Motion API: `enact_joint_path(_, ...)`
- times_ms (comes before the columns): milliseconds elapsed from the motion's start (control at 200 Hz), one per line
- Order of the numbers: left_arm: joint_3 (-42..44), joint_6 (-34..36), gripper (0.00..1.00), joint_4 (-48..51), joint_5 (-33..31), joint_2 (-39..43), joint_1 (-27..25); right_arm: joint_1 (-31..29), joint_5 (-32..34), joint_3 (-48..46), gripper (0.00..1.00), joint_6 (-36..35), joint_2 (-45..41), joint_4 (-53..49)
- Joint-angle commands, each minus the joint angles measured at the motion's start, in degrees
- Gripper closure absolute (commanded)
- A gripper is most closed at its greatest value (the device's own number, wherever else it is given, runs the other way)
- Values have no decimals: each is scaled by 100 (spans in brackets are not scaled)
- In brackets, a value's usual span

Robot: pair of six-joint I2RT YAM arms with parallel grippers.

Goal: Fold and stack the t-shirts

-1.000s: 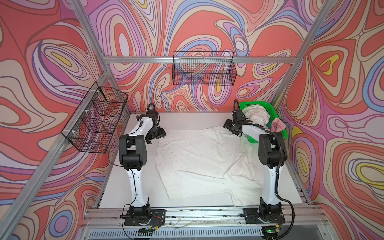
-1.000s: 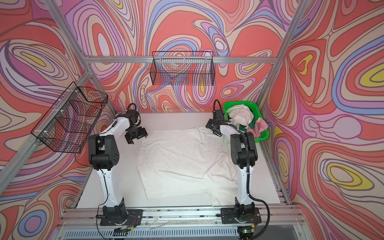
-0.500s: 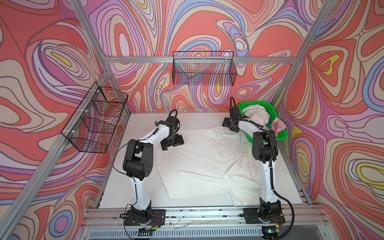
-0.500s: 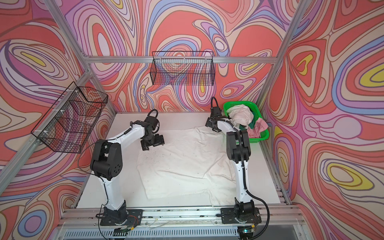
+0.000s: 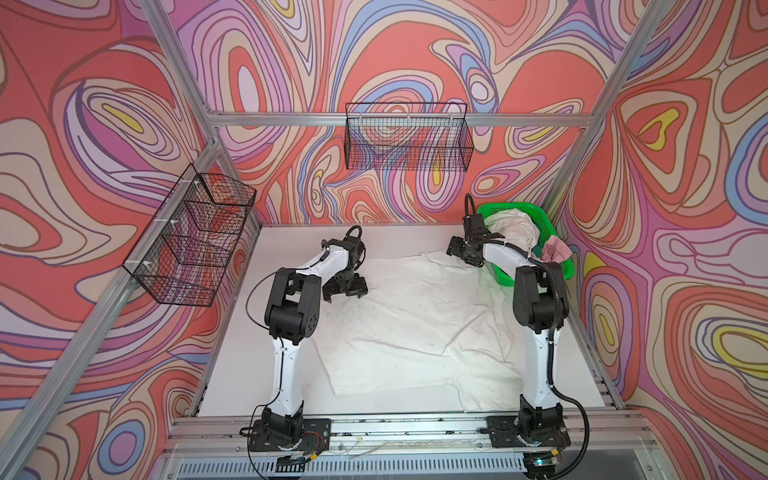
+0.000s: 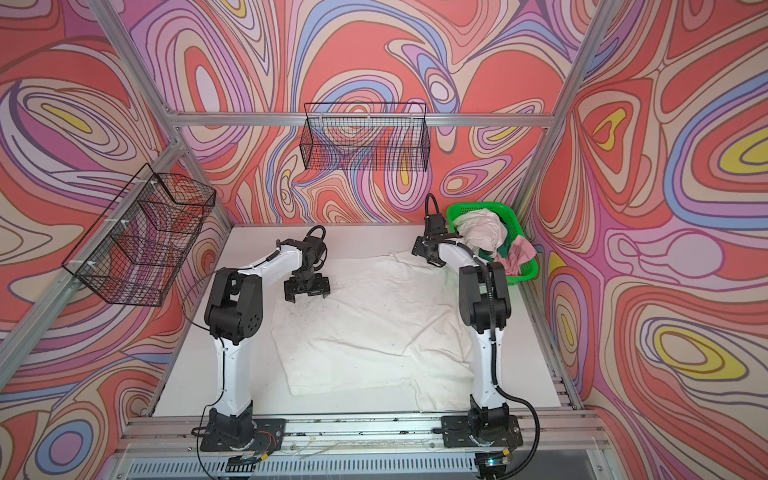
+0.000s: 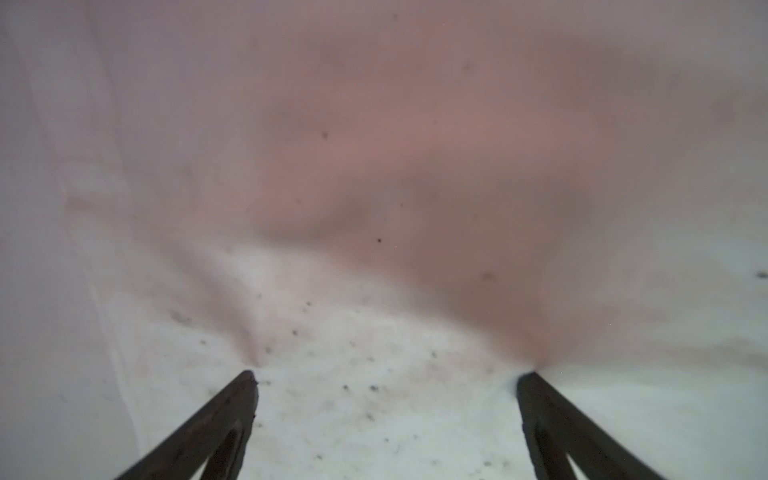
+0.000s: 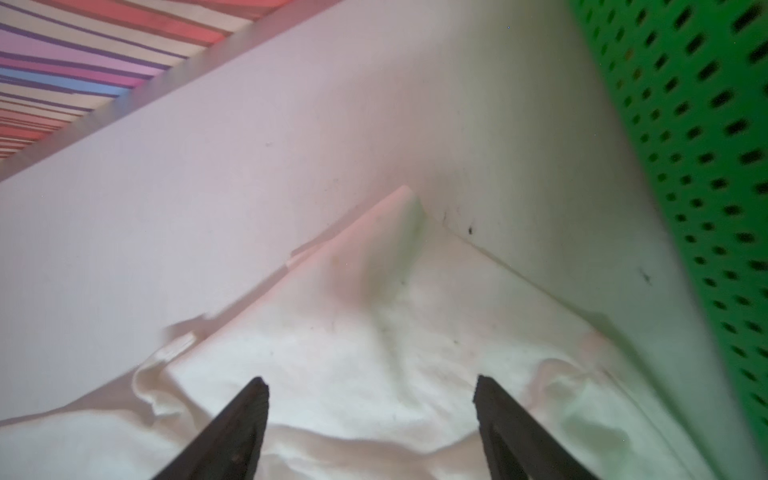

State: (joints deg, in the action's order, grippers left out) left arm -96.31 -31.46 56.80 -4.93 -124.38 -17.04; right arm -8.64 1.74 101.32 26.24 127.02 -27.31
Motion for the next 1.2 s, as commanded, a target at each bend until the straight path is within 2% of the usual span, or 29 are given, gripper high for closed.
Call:
enact_joint_path(0,332,571,2,259,-973,-53,286,30,-137,-36,17,-58,-308,140)
enact_joint_path(130,700,825,6,-87,-638,352,758,133,-299,303,13,-154,-42,30)
enact_joint_path(215,615,991,6,-91,-466,432,781,161,-512,656,8,-248,280,-36)
enact_joint_path(275,566,1080,6,-111,-244,432,659,157,-747,1125,4,-337,627,-242)
enact_joint_path(345,482,1230,4,-66,-530,381,349,142,-1057,1541,3,-404,1019,-411)
enact_joint_path(431,500,1297,2,-151,-611,403,56,144,-1405,1567,3,-490,1212,-206)
enact_joint_path(511,593,1301,2,-296,-491,460,6,137,-1668,1506,3,-530,1274,84)
enact_joint_path(721,701,1191,1,-419,-779,581,27,61,-2265,1821,10,-611,1711,381)
enact_joint_path(831,803,1033,0,-332,-1017,647,127,-41,-2239,2048,12,-647,1998,400)
enact_joint_path(1026,1167,855,0,-477,-751,969,771,-147,-2095,2379,16,-628,2293,457)
enact_joint_path(1197,1147,938,0,-781,-316,1316,827,-214,-2061,2909,27,-527,2653,283)
